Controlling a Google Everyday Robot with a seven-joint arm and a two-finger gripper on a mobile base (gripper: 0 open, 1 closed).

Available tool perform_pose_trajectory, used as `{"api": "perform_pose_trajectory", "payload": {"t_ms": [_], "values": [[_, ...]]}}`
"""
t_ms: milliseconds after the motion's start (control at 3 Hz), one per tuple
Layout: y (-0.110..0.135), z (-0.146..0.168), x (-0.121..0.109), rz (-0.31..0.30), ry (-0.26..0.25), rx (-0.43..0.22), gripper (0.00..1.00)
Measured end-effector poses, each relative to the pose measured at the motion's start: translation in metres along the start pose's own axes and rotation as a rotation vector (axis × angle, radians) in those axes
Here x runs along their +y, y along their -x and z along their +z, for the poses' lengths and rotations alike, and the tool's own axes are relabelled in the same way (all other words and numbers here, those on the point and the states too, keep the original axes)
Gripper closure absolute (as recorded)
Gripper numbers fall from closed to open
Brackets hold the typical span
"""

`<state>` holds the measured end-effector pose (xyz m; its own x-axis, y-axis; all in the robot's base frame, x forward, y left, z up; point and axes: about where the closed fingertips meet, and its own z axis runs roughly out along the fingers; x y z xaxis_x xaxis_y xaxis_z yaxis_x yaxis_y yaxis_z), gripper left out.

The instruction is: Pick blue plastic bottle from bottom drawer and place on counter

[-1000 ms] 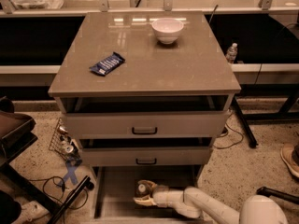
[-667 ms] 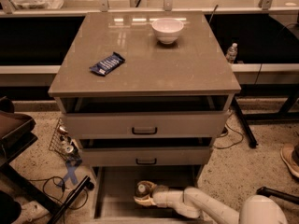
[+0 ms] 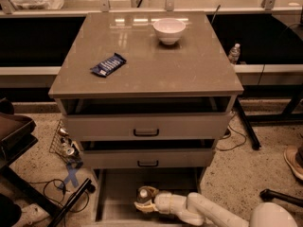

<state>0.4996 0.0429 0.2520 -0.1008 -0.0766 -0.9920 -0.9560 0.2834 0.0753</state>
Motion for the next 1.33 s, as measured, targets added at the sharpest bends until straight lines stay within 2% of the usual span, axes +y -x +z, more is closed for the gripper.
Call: {"api": "perform_pose_trajectory", "payload": {"t_ms": [333,667,1000,1333], "values": [[0.045,-0.03,0.013,0.055,-0.01,-0.066,1.0],[0.114,-0.08,0.024,0.069,-0.056,-0.092,1.0],[0.205,-0.124,0.038,0.063,-0.126,-0.088,1.0],[0.266,-0.14,0.039,0.038,-0.179,-0.068,1.0]]}}
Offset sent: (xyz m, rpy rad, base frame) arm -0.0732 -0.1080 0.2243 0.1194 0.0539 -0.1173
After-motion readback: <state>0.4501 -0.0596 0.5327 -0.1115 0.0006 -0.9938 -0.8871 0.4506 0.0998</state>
